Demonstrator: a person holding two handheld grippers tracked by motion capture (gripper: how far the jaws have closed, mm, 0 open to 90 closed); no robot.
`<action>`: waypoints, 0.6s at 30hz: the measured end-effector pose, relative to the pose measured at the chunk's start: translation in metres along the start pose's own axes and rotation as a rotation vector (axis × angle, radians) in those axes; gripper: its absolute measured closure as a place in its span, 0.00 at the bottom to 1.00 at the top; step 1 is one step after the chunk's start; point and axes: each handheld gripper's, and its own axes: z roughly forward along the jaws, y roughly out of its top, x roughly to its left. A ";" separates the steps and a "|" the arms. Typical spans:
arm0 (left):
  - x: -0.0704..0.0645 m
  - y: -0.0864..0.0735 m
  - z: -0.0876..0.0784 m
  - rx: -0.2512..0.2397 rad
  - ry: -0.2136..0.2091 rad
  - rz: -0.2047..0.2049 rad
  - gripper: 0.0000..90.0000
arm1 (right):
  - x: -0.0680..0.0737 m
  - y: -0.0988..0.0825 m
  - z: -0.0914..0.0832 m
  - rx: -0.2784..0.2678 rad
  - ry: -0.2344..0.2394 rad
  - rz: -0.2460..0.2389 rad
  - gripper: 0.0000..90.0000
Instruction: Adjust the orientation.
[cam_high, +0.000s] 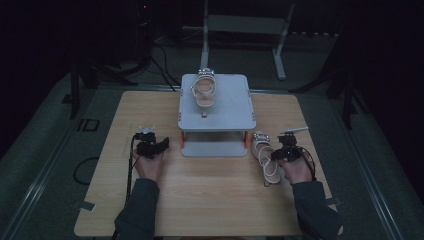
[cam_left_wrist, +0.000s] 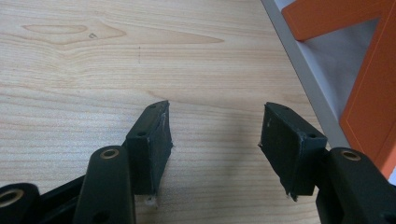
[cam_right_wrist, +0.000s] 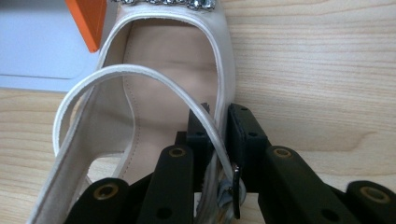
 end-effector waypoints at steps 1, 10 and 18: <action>0.000 0.000 0.000 0.000 0.000 0.000 0.48 | -0.001 0.000 0.000 0.005 0.004 0.007 0.90; 0.000 0.000 0.000 0.000 -0.001 0.000 0.48 | -0.002 0.001 0.000 0.012 -0.003 0.052 0.95; -0.001 0.000 0.000 0.000 0.006 0.002 0.47 | -0.013 0.004 0.002 -0.012 0.069 0.122 0.95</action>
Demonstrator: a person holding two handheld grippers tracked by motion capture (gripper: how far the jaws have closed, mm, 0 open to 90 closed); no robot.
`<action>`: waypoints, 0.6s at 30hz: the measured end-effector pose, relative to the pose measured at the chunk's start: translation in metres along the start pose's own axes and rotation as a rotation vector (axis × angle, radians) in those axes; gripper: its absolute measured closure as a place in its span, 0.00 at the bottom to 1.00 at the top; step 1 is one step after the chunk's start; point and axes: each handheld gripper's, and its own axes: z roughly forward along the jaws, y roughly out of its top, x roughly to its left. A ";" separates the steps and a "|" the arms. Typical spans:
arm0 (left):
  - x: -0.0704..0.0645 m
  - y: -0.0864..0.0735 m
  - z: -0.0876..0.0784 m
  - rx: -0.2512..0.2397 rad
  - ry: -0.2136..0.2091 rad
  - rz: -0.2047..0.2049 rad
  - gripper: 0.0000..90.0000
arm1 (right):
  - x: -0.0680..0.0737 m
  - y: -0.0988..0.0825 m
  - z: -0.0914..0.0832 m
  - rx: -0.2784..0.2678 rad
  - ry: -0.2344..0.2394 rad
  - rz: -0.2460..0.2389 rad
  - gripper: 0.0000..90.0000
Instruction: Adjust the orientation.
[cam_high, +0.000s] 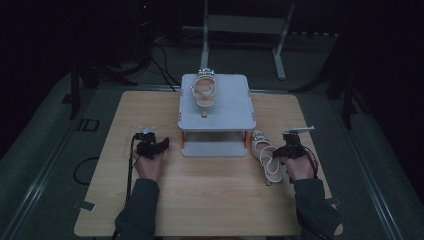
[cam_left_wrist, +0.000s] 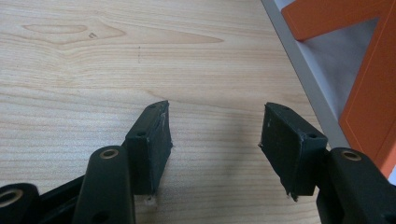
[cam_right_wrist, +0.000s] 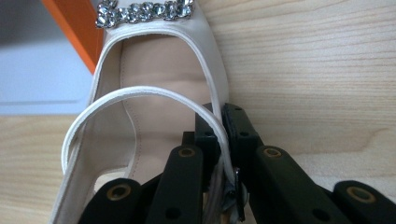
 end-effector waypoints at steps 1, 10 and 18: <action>0.000 0.000 0.000 0.000 0.003 0.003 0.47 | -0.001 0.001 0.000 0.001 0.004 0.006 0.95; 0.000 0.000 0.000 0.002 0.001 0.005 0.47 | -0.011 0.011 -0.006 -0.041 0.030 0.062 0.95; -0.001 0.000 0.000 0.004 0.007 0.012 0.46 | -0.003 0.033 -0.014 -0.085 0.038 0.081 0.95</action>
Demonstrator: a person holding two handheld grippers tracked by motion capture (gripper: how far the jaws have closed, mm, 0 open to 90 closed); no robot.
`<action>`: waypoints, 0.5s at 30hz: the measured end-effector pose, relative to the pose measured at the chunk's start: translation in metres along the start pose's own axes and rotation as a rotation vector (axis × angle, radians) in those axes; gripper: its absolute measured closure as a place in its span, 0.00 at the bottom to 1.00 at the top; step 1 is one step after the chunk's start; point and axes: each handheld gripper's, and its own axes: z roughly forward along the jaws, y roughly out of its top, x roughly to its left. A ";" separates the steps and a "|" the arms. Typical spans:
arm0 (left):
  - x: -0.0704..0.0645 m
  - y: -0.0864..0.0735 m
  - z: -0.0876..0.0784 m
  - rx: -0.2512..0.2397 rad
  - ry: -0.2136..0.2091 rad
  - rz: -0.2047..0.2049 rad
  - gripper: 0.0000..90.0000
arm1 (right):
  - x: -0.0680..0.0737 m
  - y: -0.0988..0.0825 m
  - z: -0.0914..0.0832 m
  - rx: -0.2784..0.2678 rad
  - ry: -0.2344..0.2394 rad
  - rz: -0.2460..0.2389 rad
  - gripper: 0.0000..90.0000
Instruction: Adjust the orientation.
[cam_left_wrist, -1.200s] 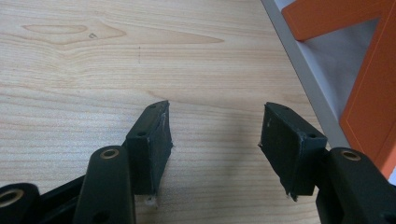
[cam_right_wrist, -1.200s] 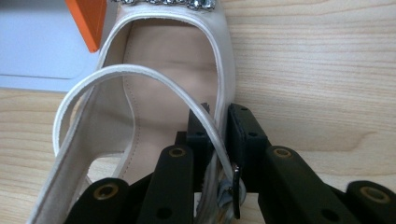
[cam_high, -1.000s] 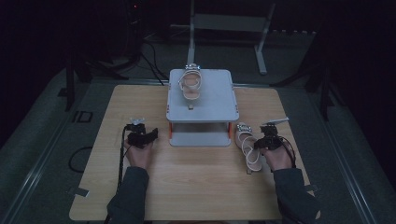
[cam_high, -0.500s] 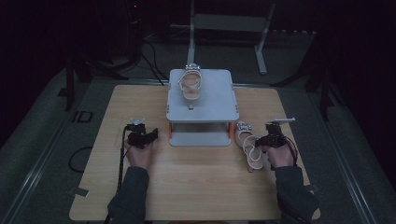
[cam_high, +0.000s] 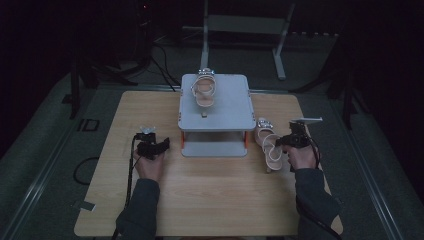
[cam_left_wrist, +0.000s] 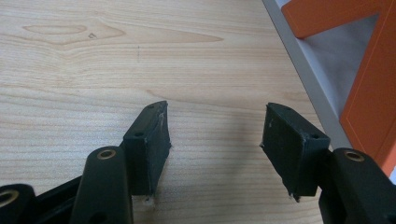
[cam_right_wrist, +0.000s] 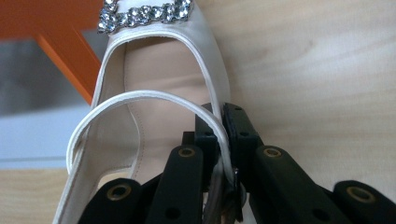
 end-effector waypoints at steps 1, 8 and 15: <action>0.000 0.000 0.000 0.000 0.000 0.000 0.46 | 0.002 0.003 0.000 -0.005 0.001 0.005 0.95; -0.001 0.000 0.000 0.000 0.000 0.001 0.45 | 0.014 0.022 -0.001 -0.028 0.000 0.019 0.95; -0.001 0.000 0.000 0.000 -0.001 0.001 0.45 | 0.020 0.031 0.004 -0.037 -0.010 0.031 0.95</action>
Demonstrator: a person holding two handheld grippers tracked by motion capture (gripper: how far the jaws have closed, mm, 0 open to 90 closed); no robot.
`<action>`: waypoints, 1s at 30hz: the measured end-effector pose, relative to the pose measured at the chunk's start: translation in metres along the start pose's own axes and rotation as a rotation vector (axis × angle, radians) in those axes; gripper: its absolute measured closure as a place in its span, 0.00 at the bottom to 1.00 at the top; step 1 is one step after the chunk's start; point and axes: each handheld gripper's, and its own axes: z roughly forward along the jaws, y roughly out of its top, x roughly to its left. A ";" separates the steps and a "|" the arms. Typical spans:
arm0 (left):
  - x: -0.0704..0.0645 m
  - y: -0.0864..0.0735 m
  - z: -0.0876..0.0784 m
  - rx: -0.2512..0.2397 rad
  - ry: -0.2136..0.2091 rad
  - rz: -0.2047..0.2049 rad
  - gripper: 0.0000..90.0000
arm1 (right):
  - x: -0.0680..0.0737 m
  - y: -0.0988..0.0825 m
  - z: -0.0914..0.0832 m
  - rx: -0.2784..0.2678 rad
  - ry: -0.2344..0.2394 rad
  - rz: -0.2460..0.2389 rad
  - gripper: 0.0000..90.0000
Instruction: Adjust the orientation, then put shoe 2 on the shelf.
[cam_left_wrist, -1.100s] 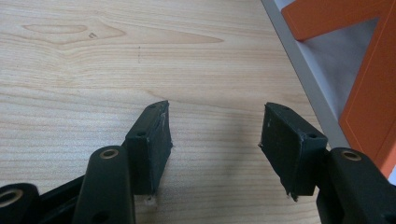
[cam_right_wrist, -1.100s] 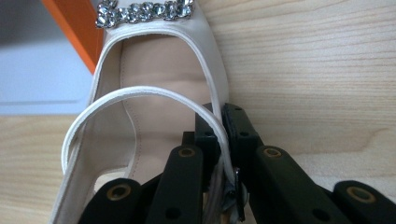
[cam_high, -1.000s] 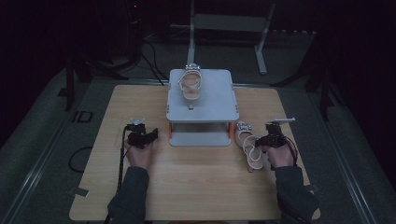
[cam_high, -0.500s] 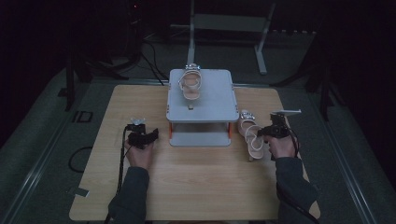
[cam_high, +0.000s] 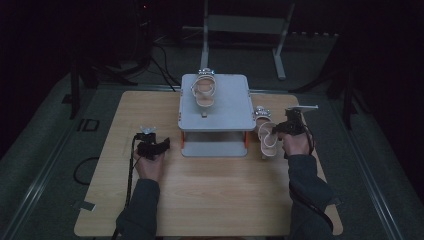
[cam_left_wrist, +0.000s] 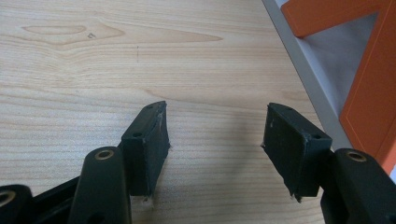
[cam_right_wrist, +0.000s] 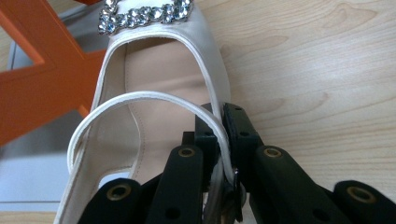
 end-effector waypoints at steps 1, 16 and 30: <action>0.000 0.000 0.000 0.000 0.000 0.000 0.45 | 0.000 0.000 0.000 0.000 0.000 0.000 0.95; 0.000 0.000 0.000 0.000 0.000 0.000 0.45 | 0.009 0.028 -0.002 -0.017 -0.015 0.032 0.95; 0.000 0.000 0.000 0.000 0.001 0.000 0.45 | 0.027 0.063 -0.023 -0.029 -0.016 0.049 0.95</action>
